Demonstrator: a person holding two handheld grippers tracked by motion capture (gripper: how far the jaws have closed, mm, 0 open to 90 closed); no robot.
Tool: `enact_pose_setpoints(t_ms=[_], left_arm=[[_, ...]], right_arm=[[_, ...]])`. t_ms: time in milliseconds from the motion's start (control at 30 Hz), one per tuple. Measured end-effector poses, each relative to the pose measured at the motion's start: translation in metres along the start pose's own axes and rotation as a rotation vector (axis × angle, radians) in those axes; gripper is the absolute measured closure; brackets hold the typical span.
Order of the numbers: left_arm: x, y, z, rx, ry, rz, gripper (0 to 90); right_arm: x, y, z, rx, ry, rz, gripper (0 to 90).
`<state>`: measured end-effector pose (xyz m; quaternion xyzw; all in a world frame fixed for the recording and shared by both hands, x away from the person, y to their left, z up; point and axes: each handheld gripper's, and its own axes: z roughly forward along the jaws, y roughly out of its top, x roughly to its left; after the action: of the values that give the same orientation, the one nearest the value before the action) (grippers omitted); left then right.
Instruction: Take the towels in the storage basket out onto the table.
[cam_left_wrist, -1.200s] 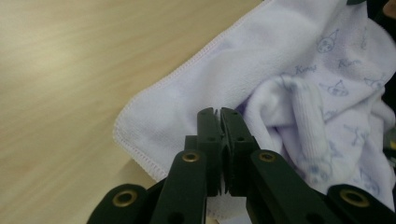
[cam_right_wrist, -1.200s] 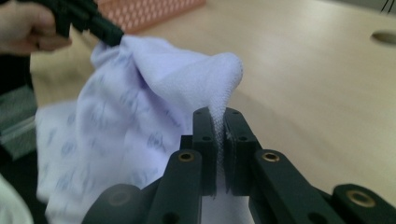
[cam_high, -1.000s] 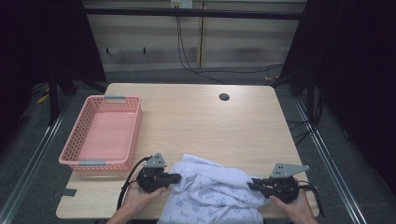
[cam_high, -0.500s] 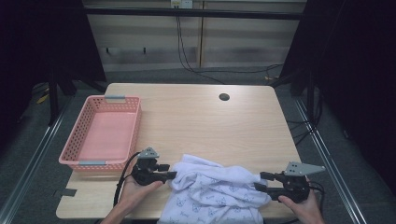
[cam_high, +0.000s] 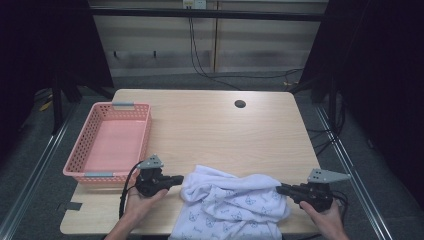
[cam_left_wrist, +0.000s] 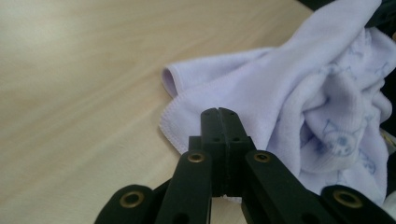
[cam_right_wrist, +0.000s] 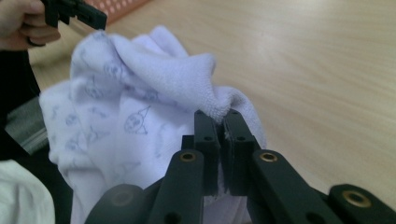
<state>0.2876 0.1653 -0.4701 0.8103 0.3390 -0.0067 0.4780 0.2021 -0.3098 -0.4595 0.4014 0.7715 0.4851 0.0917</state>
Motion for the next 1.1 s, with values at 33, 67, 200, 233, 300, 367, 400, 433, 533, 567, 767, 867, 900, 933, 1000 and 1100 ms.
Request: enact_pose_setpoints(t_ms=[33, 67, 200, 233, 300, 367, 400, 433, 533, 567, 767, 867, 900, 933, 1000, 1100], left_arm=[[0.001, 0.002, -0.001, 0.003, 0.007, -0.003, 90.0], [0.003, 0.003, 0.001, 0.021, 0.008, 0.003, 90.0], [0.008, 0.001, 0.019, 0.062, 0.017, -0.014, 65.7], [0.008, 0.001, 0.022, 0.067, 0.017, -0.016, 62.2], [0.010, 0.002, 0.031, 0.086, 0.000, -0.043, 53.1], [0.011, 0.000, 0.042, 0.125, -0.007, -0.045, 47.8], [0.010, 0.000, 0.046, 0.133, -0.013, -0.041, 45.0], [0.007, -0.001, 0.051, 0.148, -0.006, -0.028, 44.5], [0.001, -0.001, 0.055, 0.168, -0.015, 0.018, 60.1], [-0.002, -0.002, 0.056, 0.174, 0.014, 0.049, 73.4], [-0.001, 0.003, 0.030, 0.076, 0.000, 0.016, 87.4], [-0.004, 0.011, 0.007, -0.013, -0.007, 0.022, 87.6], [-0.006, 0.014, 0.001, -0.035, -0.011, 0.022, 87.7], [-0.007, 0.016, -0.003, -0.056, -0.012, 0.024, 87.7], [-0.012, 0.025, -0.015, -0.098, 0.001, 0.053, 87.7], [-0.017, 0.038, -0.029, -0.157, 0.008, 0.076, 87.7]], right_arm=[[0.000, 0.002, -0.002, -0.008, -0.008, 0.003, 85.5], [0.000, 0.005, -0.004, -0.017, -0.023, -0.009, 85.5], [-0.002, 0.011, -0.003, -0.012, -0.020, -0.027, 85.4], [-0.002, 0.011, -0.001, -0.007, -0.020, -0.022, 85.4], [-0.002, 0.008, 0.002, 0.001, -0.013, -0.021, 85.2], [-0.003, 0.005, 0.004, 0.010, -0.011, -0.021, 85.2], [-0.003, 0.005, 0.004, 0.012, -0.010, -0.019, 85.2], [-0.004, 0.004, 0.005, 0.016, -0.012, -0.016, 85.2], [-0.004, 0.000, 0.005, 0.027, -0.007, -0.012, 85.1], [-0.004, -0.001, 0.006, 0.033, -0.002, -0.016, 85.2], [-0.005, 0.001, 0.004, 0.025, -0.008, -0.013, 85.1], [-0.004, 0.006, -0.001, -0.006, -0.011, -0.010, 85.1], [-0.003, 0.009, -0.002, -0.017, -0.011, -0.017, 85.0], [-0.003, 0.012, -0.003, -0.025, -0.007, -0.021, 85.0], [-0.002, 0.019, -0.005, -0.045, -0.011, -0.024, 85.0], [-0.002, 0.037, -0.011, -0.095, -0.021, -0.036, 84.7]])
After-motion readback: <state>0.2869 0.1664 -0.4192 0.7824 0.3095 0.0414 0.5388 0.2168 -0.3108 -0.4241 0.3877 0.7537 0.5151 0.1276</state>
